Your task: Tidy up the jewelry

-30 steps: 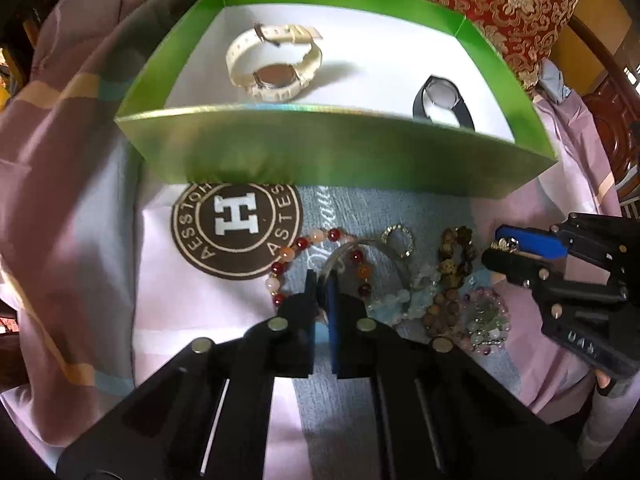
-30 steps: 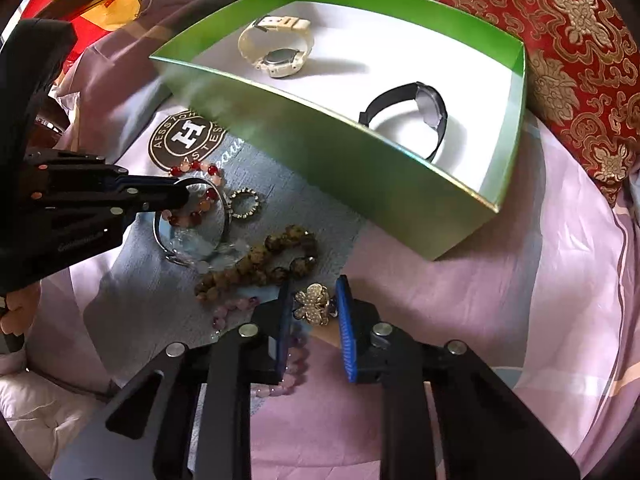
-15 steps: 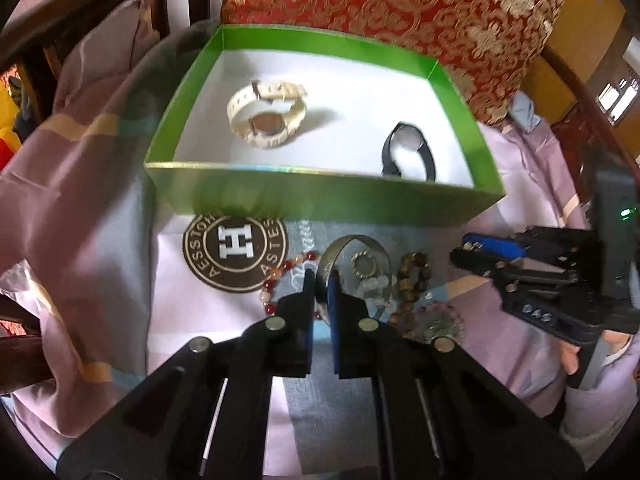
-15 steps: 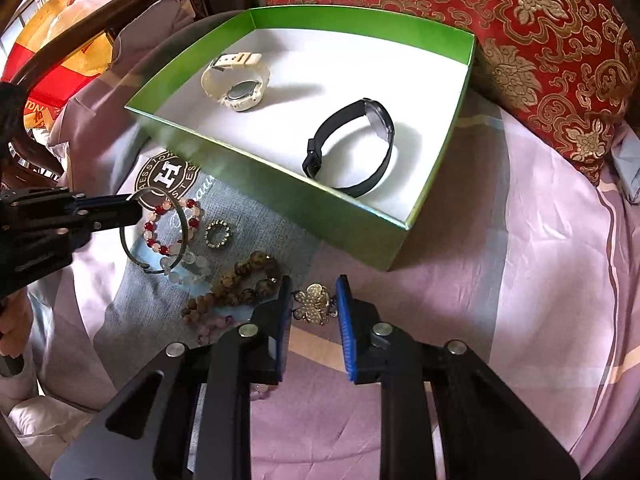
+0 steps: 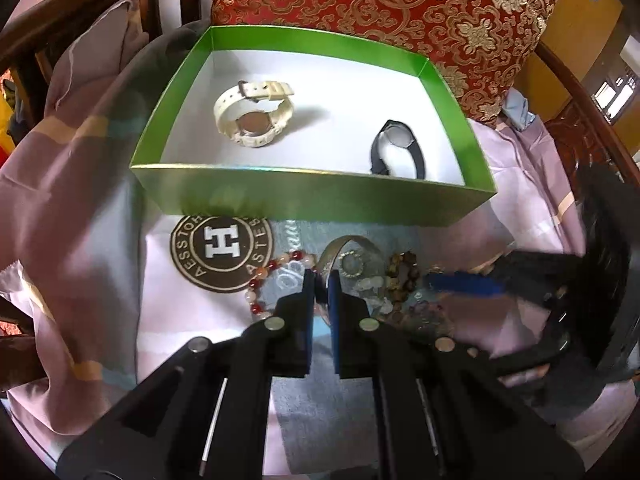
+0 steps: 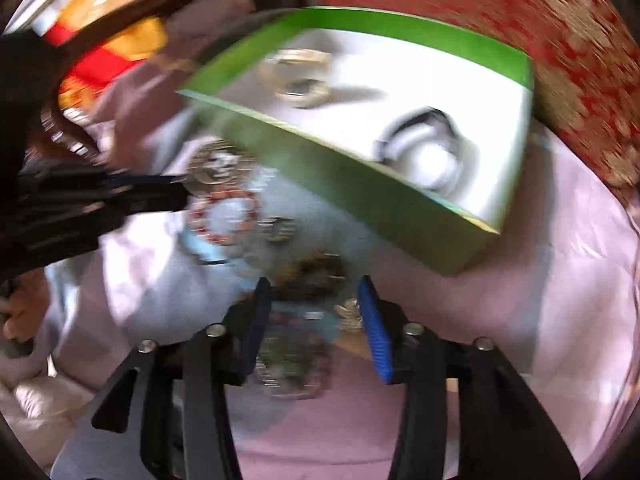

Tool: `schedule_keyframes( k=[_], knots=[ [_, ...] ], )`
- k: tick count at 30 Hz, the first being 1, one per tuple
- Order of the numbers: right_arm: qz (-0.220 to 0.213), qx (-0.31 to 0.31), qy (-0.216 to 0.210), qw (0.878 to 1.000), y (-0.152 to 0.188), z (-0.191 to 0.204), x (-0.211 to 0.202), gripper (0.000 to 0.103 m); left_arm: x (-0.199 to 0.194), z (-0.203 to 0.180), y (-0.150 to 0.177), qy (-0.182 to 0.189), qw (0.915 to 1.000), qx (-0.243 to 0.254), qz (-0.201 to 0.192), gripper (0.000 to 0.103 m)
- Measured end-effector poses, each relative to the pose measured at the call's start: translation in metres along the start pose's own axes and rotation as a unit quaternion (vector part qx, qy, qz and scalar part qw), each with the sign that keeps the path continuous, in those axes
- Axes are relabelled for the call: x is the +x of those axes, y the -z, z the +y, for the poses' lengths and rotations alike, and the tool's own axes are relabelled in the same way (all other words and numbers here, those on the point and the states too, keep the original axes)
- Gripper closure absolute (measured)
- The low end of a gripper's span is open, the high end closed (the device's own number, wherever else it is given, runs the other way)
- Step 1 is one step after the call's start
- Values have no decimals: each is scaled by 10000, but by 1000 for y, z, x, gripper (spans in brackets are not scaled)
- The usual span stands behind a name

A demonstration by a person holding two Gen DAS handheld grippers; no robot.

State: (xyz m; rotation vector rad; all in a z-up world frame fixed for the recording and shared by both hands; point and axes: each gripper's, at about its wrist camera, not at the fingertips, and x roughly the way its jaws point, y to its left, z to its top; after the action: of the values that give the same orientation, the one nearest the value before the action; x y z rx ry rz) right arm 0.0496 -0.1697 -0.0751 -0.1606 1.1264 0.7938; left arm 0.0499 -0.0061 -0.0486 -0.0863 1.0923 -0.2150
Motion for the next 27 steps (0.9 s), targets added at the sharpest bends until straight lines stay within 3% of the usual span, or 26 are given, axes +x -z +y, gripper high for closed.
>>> schedule_keyframes(
  k=[3, 5, 7, 15, 20, 22, 23, 25, 27],
  knots=[
    [56, -180, -256, 9995, 3, 17, 10, 56, -3, -9, -2, 51, 9999, 119, -29, 95],
    [153, -307, -189, 9992, 5, 25, 19, 67, -4, -14, -3, 93, 9998, 179, -38, 95],
    [165, -357, -42, 9992, 5, 27, 25, 71, -4, -17, -3, 121, 9997, 211, -28, 95],
    [-116, -182, -194, 9996, 1, 23, 19, 71, 6, -11, 2, 193, 9997, 83, 108, 94],
    [-66, -398, -166, 9991, 0, 31, 31, 71, 10, -15, 3, 222, 9995, 152, 143, 94],
    [-29, -508, -131, 9986, 2, 34, 34, 78, 10, -11, 3, 154, 9997, 93, 152, 94],
    [10, -541, -117, 9985, 2, 36, 37, 87, 10, -9, 3, 131, 9998, 59, 154, 94],
    [60, -454, -122, 9989, 1, 33, 40, 95, 12, 0, 4, 62, 9997, -52, 223, 94],
    [-36, -361, -128, 9993, -1, 28, 35, 95, 13, 7, 5, -29, 9996, -139, 233, 94]
  ],
)
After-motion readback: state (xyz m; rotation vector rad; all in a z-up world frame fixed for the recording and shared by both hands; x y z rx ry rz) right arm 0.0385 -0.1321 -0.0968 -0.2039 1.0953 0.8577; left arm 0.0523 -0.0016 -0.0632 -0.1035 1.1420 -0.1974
